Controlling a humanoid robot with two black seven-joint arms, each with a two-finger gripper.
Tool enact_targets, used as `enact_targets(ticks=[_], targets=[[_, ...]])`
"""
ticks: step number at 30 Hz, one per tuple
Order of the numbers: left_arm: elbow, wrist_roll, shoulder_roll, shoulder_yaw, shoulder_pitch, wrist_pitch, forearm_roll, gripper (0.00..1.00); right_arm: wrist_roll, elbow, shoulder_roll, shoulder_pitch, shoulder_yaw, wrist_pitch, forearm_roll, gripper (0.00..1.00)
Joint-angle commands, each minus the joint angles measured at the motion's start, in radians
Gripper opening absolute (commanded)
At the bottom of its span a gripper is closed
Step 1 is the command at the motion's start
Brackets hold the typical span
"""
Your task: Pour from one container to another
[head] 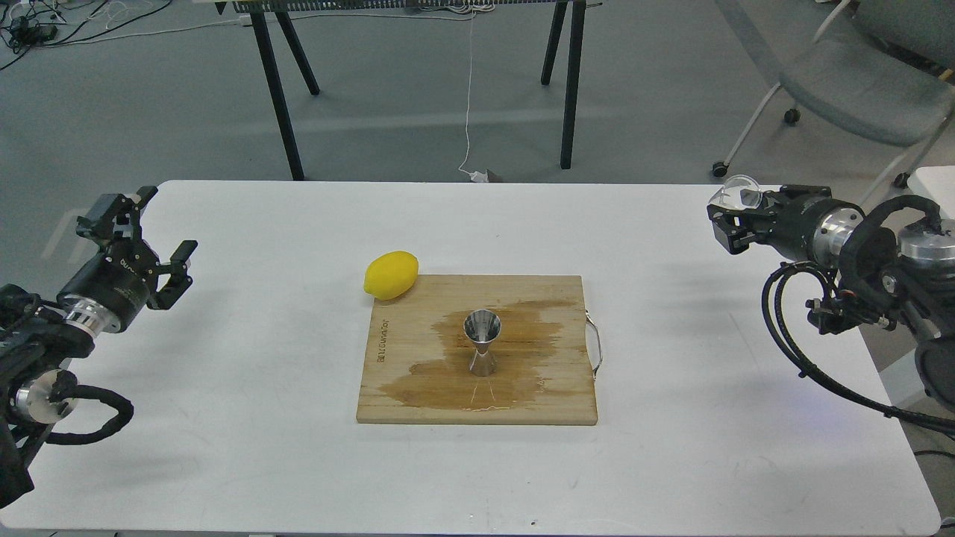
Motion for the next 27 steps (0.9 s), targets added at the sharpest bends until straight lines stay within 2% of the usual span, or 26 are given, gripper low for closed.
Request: enact_targets(ticks=[1,13,23,27], targets=[[0.000,0.000,0.004,0.000,0.002,0.000,0.000,0.99,0.006,-0.037,0.013,-0.052,0.051,0.000,0.006,0.44],[0.000,0.000,-0.001,0.000,0.003,0.000,0.000,0.99,0.009,-0.237,0.072,-0.075,-0.029,0.000,-0.003,0.44],[0.000,0.000,-0.001,0.000,0.003,0.000,0.000,0.99,0.010,-0.272,0.131,-0.072,-0.067,0.000,-0.037,0.44],[0.000,0.000,-0.002,0.000,0.005,0.000,0.000,0.99,0.009,-0.272,0.142,-0.071,-0.069,0.000,-0.038,0.50]])
